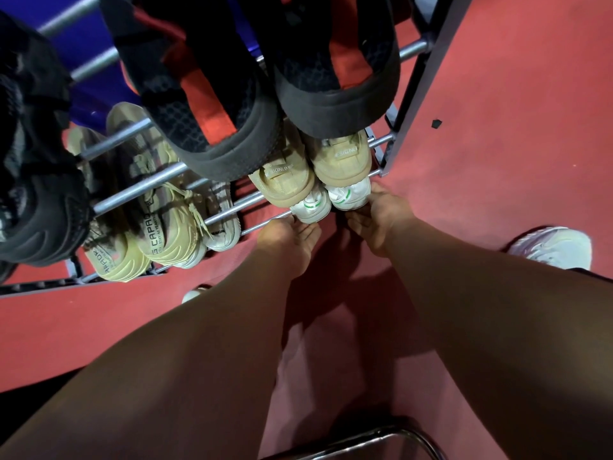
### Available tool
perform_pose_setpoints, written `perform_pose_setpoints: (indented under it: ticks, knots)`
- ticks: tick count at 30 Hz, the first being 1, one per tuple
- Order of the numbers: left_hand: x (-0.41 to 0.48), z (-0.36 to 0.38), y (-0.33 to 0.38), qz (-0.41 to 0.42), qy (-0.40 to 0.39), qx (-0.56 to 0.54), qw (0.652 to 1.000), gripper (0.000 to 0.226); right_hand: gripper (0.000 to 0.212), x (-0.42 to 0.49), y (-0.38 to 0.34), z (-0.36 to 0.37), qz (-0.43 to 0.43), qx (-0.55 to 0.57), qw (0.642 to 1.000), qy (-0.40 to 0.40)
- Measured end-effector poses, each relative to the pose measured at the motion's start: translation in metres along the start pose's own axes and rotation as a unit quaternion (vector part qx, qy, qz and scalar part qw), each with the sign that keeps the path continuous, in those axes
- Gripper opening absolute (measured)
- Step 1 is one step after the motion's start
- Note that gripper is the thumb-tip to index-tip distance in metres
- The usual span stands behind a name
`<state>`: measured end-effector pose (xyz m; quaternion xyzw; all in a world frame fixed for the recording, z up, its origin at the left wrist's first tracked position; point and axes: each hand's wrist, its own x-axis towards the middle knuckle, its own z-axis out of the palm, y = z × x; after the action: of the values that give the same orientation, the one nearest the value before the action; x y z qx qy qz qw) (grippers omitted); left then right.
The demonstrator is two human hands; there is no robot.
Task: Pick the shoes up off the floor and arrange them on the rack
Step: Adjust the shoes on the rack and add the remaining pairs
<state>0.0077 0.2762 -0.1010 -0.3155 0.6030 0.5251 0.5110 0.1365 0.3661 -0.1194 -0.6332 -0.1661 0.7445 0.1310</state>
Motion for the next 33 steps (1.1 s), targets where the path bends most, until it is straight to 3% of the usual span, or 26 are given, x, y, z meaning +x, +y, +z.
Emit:
perform_pose_setpoints:
  ticks: [29,33]
  knots:
    - [0.003,0.001,0.002,0.017,0.008,0.006,1.0,0.036,0.029,0.011,-0.005,0.005,-0.023,-0.02,0.999,-0.026]
    - [0.0,0.004,0.002,0.019,0.009,-0.003,1.0,0.037,0.035,0.017,-0.005,0.007,-0.023,-0.032,0.999,-0.017]
